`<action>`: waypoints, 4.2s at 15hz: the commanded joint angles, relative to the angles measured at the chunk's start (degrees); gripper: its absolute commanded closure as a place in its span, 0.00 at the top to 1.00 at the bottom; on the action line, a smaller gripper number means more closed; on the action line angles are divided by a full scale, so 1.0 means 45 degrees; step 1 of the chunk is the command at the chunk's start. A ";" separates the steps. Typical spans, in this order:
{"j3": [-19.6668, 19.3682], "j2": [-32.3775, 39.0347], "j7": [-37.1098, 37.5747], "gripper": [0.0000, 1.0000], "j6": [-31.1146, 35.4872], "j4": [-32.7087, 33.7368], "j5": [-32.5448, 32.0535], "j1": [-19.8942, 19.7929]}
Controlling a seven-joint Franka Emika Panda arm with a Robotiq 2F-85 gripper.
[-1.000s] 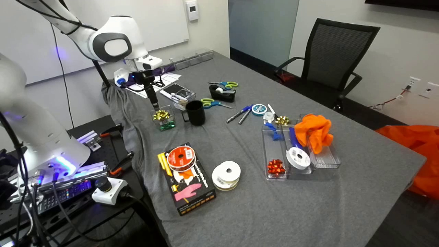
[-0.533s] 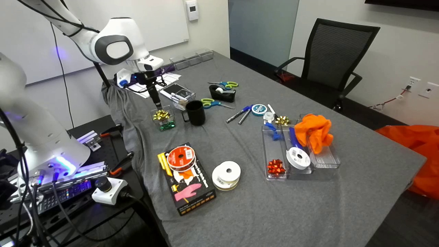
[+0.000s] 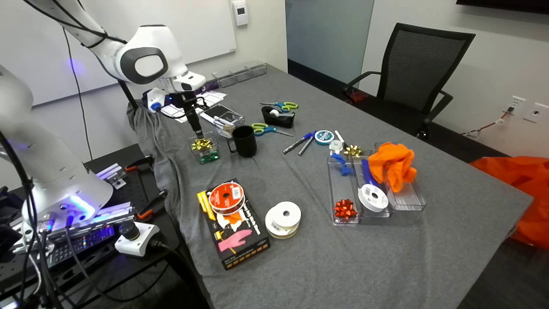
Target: Take the bow out of the plastic container and put it into another container on the right
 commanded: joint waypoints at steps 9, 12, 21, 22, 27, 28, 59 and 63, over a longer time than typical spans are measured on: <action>-0.0445 0.1315 0.0152 1.00 0.1229 0.0030 -0.0164 0.0066; -0.0662 0.1598 0.0356 0.75 0.1648 0.0057 -0.0363 0.0136; -0.0990 0.2134 0.1074 0.17 0.1925 0.0107 -0.1246 0.0155; -0.1017 0.2079 0.1056 0.12 0.1901 0.0094 -0.1277 0.0137; -0.0877 0.1855 0.0547 0.21 0.1783 0.0071 -0.0767 0.0075; -0.0824 0.1782 0.0450 0.26 0.1761 0.0072 -0.0608 0.0067; 0.0078 -0.0315 0.2598 1.00 -0.1781 0.0387 0.2315 -0.0447; 0.0036 0.0845 0.5164 1.00 -0.1727 0.0753 0.1139 -0.0254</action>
